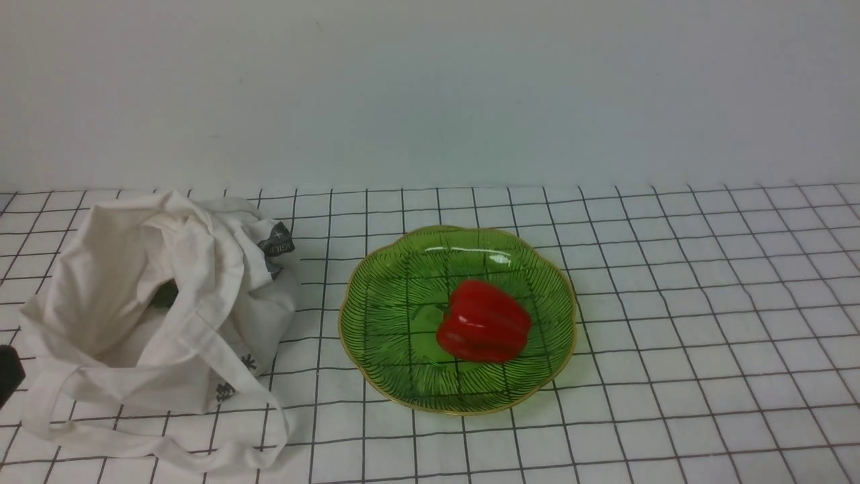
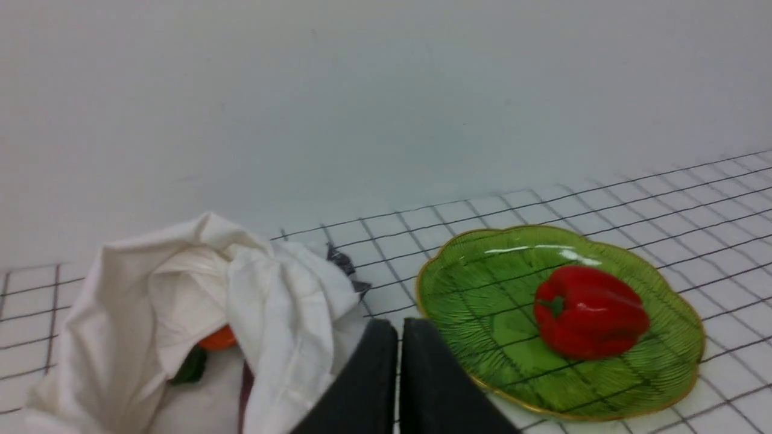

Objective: Take vegetables from bag on white checkered tablecloth place on plate.

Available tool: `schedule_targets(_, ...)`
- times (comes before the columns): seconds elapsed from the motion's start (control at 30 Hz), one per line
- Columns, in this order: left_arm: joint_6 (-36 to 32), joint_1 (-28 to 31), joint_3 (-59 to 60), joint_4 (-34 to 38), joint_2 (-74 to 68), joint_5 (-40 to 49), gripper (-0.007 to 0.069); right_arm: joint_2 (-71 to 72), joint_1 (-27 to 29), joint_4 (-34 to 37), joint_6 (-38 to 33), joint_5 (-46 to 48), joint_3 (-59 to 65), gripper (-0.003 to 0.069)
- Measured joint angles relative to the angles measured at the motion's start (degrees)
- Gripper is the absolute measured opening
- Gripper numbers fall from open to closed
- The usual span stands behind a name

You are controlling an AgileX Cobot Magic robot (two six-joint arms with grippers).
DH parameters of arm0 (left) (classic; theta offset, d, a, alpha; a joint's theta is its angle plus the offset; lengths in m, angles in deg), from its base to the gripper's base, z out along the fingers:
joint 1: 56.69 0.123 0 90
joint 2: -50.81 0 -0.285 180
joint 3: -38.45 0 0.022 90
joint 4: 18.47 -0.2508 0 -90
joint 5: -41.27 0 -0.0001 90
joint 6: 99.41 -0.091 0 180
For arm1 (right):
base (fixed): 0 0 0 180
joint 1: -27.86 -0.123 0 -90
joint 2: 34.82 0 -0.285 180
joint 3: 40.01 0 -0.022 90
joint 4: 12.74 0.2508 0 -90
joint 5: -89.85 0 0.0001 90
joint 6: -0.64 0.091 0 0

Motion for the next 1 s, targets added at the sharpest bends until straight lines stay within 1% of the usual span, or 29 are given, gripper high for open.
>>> schedule_targets(0.17, -2.0, 11.3, 13.7, 1.2, 8.9, -4.2, -0.0008, 0.0, 0.0, 0.0, 0.0, 0.0, 0.0, -0.0016)
schedule_targets(0.27, -3.5, 14.3, 20.2, 1.2, 12.0, -5.5, -0.0008, 0.0, 0.0, 0.0, 0.0, 0.0, 0.0, -0.0016)
schedule_targets(0.4, -5.0, 14.5, 25.0, 1.2, 12.3, -5.0, -0.0008, 0.0, 0.0, 0.0, 0.0, 0.0, 0.0, -0.0016)
schedule_targets(1.0, -5.3, 14.1, 25.1, 1.3, 12.3, -5.2, -0.0008, 0.0, 0.0, 0.0, 0.0, 0.0, 0.0, -0.0016)
